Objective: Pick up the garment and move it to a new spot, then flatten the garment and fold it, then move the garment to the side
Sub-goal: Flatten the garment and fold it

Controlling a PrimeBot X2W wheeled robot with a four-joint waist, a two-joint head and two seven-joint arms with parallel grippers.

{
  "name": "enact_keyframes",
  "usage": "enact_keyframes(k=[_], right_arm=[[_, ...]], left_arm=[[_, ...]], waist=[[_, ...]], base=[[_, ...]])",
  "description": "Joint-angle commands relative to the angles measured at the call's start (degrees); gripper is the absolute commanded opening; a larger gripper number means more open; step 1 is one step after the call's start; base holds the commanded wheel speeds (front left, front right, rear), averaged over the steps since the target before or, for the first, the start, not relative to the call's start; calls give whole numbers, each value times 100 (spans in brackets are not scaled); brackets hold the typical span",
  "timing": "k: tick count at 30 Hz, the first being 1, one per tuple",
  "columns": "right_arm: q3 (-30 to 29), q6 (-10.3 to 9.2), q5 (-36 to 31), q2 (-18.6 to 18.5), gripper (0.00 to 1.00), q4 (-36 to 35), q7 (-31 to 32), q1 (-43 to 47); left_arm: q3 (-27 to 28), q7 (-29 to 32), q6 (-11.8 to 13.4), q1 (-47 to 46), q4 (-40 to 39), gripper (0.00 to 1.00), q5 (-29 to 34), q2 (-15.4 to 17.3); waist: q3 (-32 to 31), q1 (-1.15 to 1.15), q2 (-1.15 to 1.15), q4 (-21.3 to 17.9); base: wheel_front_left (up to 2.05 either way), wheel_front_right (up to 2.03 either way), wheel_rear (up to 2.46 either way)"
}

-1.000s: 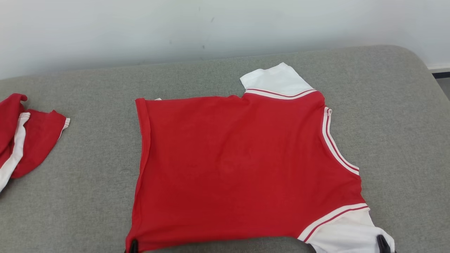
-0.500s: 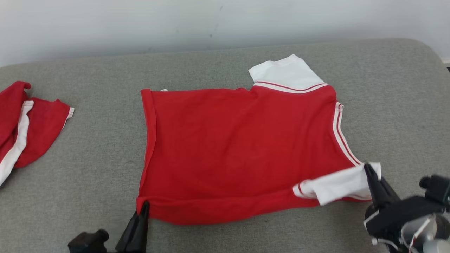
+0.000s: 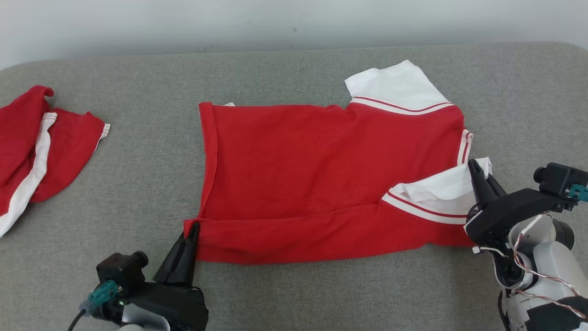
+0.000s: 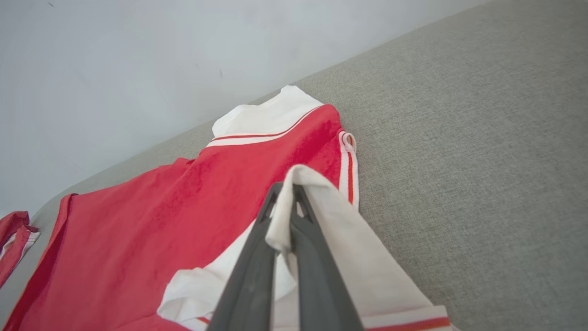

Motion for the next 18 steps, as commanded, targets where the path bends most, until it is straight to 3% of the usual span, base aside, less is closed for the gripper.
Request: enact_keyframes(k=[1, 2, 3, 10, 18], right_arm=[[40, 2, 7, -58, 100, 240, -202, -140], [139, 2, 53, -71, 100, 452, -383, -226], [205, 2, 51, -104, 100, 532, -464, -223], [692, 2, 118, -456, 100, 705, -1037, 173], [992, 2, 224, -867, 100, 645, -1377, 956]], left_arm=[[-11, -32, -20, -162, 130, 0, 38, 38], [-5, -63, -37, -236, 260, 82, 52, 30], [0, -66, -40, -254, 314, 100, 65, 21], [52, -143, -41, -81, 434, 100, 101, -62], [266, -160, 89, 686, -22, 100, 265, -29]], waist=[[-2, -1, -1, -1], [-32, -1, -1, -12], [-53, -1, -1, -20], [-261, -1, -1, -67], [-373, -1, -1, -161]], base=[[0, 0, 0], [0, 0, 0], [0, 0, 0], [0, 0, 0], [0, 0, 0]])
